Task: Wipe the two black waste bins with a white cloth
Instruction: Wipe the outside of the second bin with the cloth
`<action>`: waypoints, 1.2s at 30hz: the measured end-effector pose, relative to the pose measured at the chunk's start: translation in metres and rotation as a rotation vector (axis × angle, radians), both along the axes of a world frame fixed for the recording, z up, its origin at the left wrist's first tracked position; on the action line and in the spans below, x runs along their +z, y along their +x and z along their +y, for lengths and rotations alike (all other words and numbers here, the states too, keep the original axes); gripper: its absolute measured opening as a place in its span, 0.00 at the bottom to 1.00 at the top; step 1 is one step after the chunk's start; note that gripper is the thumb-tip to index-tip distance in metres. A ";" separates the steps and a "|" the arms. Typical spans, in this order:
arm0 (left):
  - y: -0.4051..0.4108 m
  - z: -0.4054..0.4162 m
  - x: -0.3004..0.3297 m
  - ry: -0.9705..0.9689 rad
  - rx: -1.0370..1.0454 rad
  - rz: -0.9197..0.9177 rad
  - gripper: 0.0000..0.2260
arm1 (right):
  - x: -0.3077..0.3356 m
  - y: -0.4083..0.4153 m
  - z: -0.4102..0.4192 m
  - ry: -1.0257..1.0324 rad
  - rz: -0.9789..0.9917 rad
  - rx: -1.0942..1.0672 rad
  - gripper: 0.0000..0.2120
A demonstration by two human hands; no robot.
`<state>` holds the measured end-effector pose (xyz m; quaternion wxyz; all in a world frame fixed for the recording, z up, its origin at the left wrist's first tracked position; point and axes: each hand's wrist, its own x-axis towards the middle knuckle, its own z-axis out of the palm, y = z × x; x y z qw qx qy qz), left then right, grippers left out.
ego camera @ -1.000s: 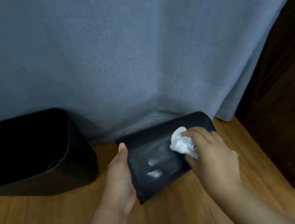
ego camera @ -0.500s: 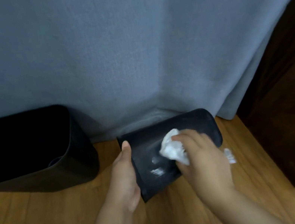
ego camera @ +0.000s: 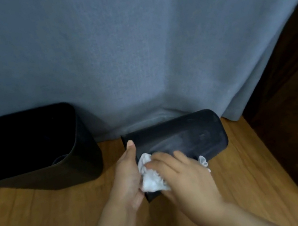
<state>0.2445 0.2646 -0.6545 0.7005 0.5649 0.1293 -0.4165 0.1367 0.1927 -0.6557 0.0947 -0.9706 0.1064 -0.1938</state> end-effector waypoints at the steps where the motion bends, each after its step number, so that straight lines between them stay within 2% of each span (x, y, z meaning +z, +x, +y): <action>1: 0.001 0.001 0.000 -0.011 -0.004 -0.021 0.23 | 0.001 -0.001 -0.007 -0.002 0.011 -0.011 0.20; 3: 0.001 0.001 0.003 -0.033 -0.016 -0.052 0.22 | 0.000 -0.005 -0.026 0.002 0.006 -0.148 0.22; 5: 0.001 0.001 0.003 -0.037 -0.017 -0.064 0.21 | -0.001 -0.008 -0.038 0.099 -0.044 -0.271 0.26; 7: 0.001 0.000 0.002 -0.045 0.004 -0.038 0.22 | -0.002 -0.008 -0.027 0.090 -0.067 -0.216 0.26; 9: 0.001 -0.001 0.001 -0.072 0.040 0.012 0.22 | -0.004 -0.010 -0.005 -0.006 -0.035 -0.022 0.21; 11: 0.001 -0.001 0.002 -0.064 0.034 0.025 0.23 | -0.004 -0.016 0.001 -0.039 0.013 0.066 0.16; 13: 0.001 -0.001 0.001 -0.052 0.022 -0.003 0.23 | -0.007 -0.021 -0.017 -0.022 0.004 -0.005 0.17; 16: 0.001 -0.003 0.000 -0.027 0.008 -0.035 0.23 | -0.011 -0.026 -0.035 0.092 -0.070 -0.241 0.21; 18: 0.002 -0.006 -0.001 -0.028 0.030 -0.021 0.23 | -0.011 -0.021 -0.022 0.084 -0.097 -0.187 0.21; 20: 0.004 -0.006 0.000 -0.047 0.053 0.005 0.23 | -0.014 -0.019 -0.001 -0.001 -0.037 -0.012 0.21; 22: 0.005 -0.004 0.001 -0.056 0.040 0.012 0.23 | -0.012 -0.022 -0.001 -0.032 0.010 0.075 0.19; 25: 0.007 -0.004 0.003 -0.037 0.018 -0.020 0.22 | -0.014 -0.028 -0.032 0.019 -0.007 -0.119 0.19; 27: 0.006 -0.007 0.004 -0.025 0.021 -0.019 0.22 | -0.015 -0.028 -0.040 0.106 -0.041 -0.250 0.26; 29: 0.006 -0.009 0.004 -0.017 0.036 0.001 0.23 | -0.014 -0.021 -0.026 0.111 -0.083 -0.187 0.23; 33: 0.006 -0.007 0.004 -0.035 0.066 0.052 0.24 | -0.010 -0.016 0.000 -0.029 0.015 0.084 0.18; 36: 0.007 -0.007 0.004 -0.007 0.051 0.010 0.22 | -0.009 -0.017 -0.028 -0.002 0.019 -0.066 0.17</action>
